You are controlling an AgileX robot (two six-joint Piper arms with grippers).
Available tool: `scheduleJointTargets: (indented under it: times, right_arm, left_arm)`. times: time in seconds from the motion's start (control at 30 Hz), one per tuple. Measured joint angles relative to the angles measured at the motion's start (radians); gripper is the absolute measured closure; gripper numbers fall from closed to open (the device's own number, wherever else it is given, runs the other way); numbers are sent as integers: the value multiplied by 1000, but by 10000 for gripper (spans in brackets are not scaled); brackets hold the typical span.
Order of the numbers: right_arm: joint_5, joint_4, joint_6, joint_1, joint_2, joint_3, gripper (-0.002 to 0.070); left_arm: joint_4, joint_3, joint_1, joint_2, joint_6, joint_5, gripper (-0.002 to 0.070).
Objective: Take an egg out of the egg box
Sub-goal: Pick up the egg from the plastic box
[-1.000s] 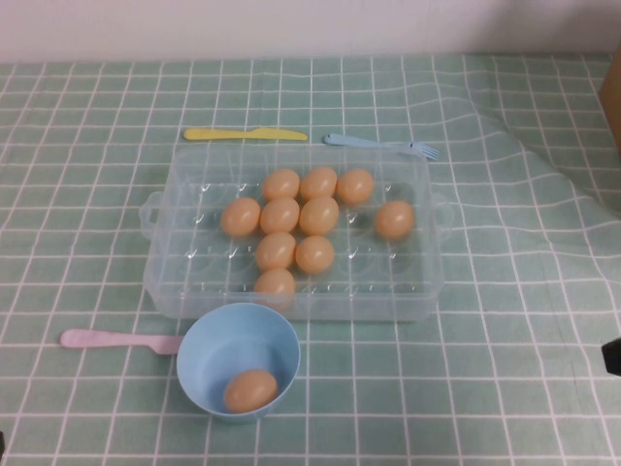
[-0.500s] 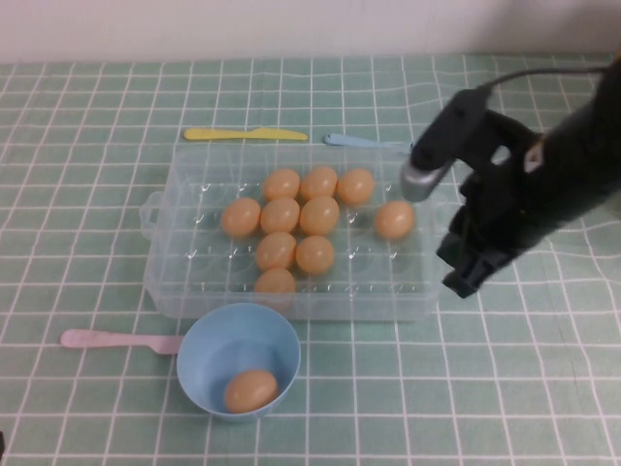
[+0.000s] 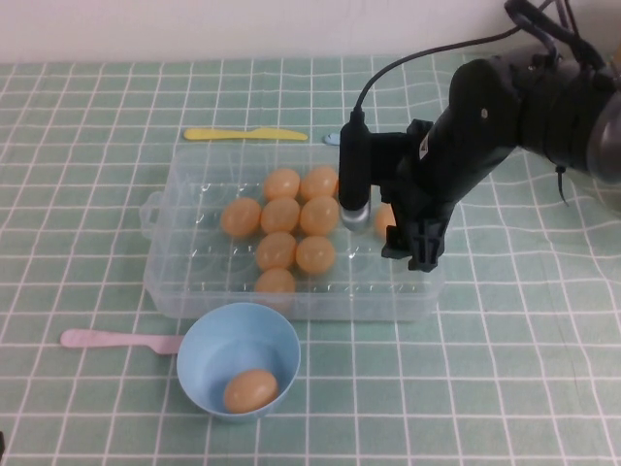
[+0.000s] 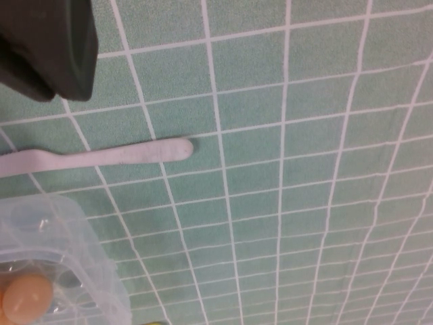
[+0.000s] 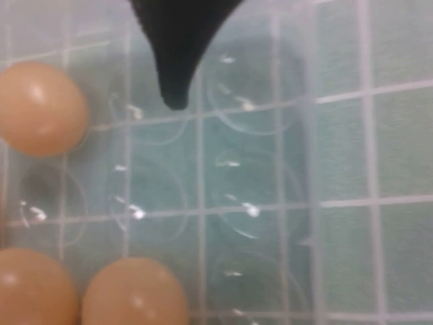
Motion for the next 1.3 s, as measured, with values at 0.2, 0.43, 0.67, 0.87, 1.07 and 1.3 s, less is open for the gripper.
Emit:
scheduleJointTargets:
  times: [0.2, 0.43, 0.67, 0.87, 1.07, 1.3]
  right_arm:
    - [-108, -11, -40, -22, 51, -10, 144]
    - [-141, -11, -42, -52, 114, -52, 141]
    - [-112, -13, -42, -62, 182, -130, 141]
    - [-83, -13, -42, -73, 232, -180, 141]
    - [-67, -13, -42, -79, 266, -208, 141]
    - [-64, -13, -42, -84, 279, -219, 141]
  left_arm:
    - [0, 0, 0, 0, 0, 0, 679]
    - [0, 0, 0, 0, 0, 0, 679]
    - [0, 0, 0, 0, 0, 0, 679]
    - [0, 0, 0, 0, 0, 0, 679]
    - [0, 0, 0, 0, 0, 0, 679]
    - [0, 0, 0, 0, 0, 0, 679]
